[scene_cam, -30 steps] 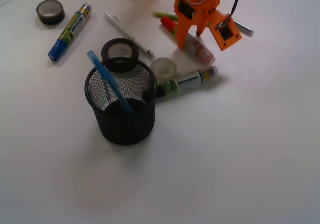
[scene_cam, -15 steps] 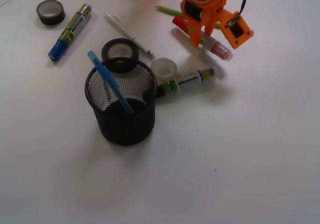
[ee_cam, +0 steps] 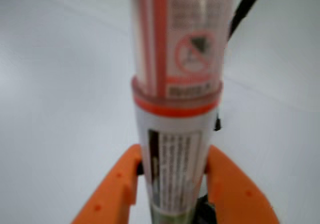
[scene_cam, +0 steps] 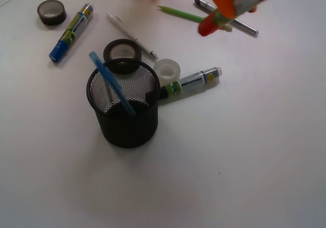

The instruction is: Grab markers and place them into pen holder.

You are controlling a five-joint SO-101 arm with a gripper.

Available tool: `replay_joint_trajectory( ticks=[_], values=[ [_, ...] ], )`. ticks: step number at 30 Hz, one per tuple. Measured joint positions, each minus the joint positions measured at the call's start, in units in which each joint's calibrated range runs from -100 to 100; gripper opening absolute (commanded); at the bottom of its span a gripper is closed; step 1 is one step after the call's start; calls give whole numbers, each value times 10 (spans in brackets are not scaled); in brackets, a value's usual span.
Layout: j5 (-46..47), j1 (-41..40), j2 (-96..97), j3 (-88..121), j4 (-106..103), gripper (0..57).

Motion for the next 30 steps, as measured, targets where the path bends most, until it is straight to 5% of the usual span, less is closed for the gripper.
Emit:
replay_joint_trajectory(
  ticks=[11, 21, 23, 27, 30],
  values=[
    [-4, 139, -1, 160, -194, 3],
    [-23, 148, 0, 355, -470, 6],
    [-29, 148, 0, 365, -475, 48],
    [-32, 148, 1, 401, -480, 257],
    [-32, 147, -1, 414, -481, 259]
  ],
)
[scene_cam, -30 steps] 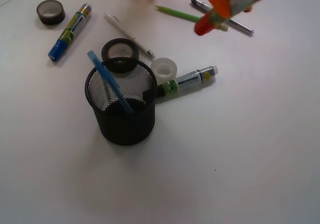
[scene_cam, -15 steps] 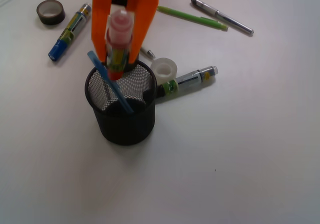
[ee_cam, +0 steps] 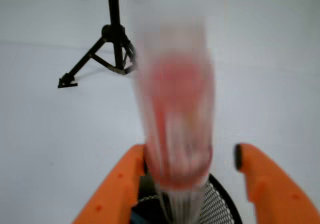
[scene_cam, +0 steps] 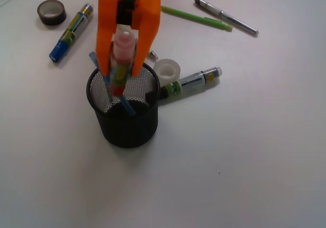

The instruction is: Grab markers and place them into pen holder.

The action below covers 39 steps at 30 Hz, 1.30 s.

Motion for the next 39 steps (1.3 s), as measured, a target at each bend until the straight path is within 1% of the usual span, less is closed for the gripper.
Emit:
replay_joint_trajectory(
  ticks=[3, 8, 11, 15, 20, 23, 29, 34, 39],
  values=[
    [8, -7, 1, 4, -1, 252],
    [50, -17, -2, 2, 4, 254],
    [81, -24, -2, -26, 48, 255],
    [144, -48, -2, -115, 160, 255],
    [229, -78, -1, -281, 360, 255],
    [264, -84, -2, -360, 475, 256],
    [281, -103, -1, -361, 698, 257],
    [271, -130, 24, -343, 853, 257],
    [252, -164, 74, -343, 929, 257]
  ],
)
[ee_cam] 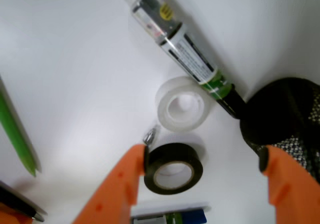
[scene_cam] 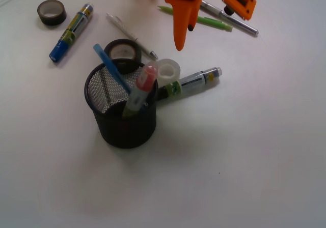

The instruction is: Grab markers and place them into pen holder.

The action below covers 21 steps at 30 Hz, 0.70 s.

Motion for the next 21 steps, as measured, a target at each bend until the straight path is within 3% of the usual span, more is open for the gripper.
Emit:
replay_joint_trajectory(
  ticks=[6, 21],
  values=[
    [39, -17, 99, -28, -11, 257],
    [67, -23, 381, -356, 91, 255]
  ],
)
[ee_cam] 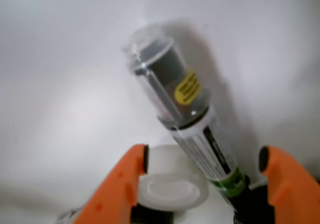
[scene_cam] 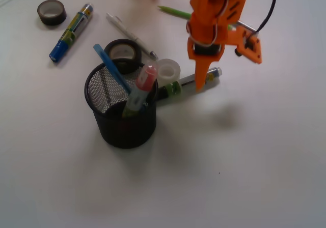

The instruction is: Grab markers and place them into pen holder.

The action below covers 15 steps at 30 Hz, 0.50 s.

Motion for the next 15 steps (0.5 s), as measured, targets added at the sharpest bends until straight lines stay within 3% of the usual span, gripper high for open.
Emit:
replay_joint_trajectory(
  ticks=[8, 15],
  values=[
    [0, -4, 52, -40, 0, 243],
    [-7, -2, 55, -40, 0, 64]
  ],
)
